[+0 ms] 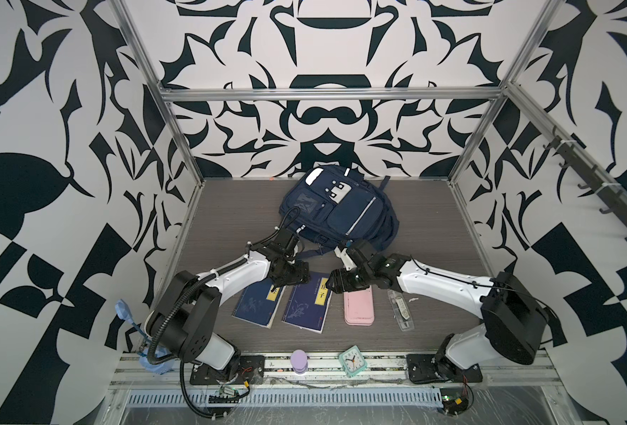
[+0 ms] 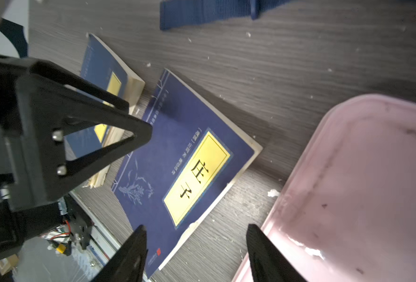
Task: Pack books, pencil case, and school supplies into a backpack
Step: Pick up the book at the center of the table.
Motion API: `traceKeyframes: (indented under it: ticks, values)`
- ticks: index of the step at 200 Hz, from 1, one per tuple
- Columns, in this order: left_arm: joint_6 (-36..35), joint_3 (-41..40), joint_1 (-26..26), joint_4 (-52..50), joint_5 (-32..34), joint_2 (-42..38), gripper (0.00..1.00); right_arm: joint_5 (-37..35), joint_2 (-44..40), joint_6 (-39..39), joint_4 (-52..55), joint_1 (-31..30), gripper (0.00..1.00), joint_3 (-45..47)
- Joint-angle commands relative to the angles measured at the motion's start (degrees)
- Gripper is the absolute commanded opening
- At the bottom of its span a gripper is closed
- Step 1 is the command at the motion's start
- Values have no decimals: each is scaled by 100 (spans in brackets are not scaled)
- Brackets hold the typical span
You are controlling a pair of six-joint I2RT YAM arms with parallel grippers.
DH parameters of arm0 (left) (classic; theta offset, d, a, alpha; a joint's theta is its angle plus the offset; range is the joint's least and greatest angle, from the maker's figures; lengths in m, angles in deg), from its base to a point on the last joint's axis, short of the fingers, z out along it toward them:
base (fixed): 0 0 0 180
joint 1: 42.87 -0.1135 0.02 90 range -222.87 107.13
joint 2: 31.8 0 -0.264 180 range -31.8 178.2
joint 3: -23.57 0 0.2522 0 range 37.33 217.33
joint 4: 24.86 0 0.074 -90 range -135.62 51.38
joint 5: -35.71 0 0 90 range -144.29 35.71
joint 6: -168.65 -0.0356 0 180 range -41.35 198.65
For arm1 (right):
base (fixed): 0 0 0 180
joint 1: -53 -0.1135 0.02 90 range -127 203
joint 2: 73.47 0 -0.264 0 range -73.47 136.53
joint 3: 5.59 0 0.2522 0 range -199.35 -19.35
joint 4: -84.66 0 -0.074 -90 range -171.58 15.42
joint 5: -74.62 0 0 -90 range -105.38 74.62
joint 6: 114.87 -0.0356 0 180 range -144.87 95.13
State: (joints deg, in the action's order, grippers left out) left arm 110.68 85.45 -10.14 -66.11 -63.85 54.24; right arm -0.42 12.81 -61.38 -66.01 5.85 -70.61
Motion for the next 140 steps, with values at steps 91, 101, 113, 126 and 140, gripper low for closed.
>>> traceKeyframes:
  ticks: [91, 101, 113, 126, 140]
  values:
    - [384, -867, 103, 290, -449, -308, 76, -466, 364, -498, -292, -470, 46, 227]
    - [391, -923, 102, 318, -476, -315, 76, -500, 378, -515, -315, -475, 46, 256]
    - [397, -985, 104, 366, -491, -315, 76, -508, 435, -534, -365, -478, 45, 275]
    - [422, -1035, 104, 433, -527, -285, 76, -492, 539, -541, -421, -472, 45, 279]
    - [465, -1101, 105, 532, -597, -254, 76, -492, 678, -565, -475, -473, 44, 254]
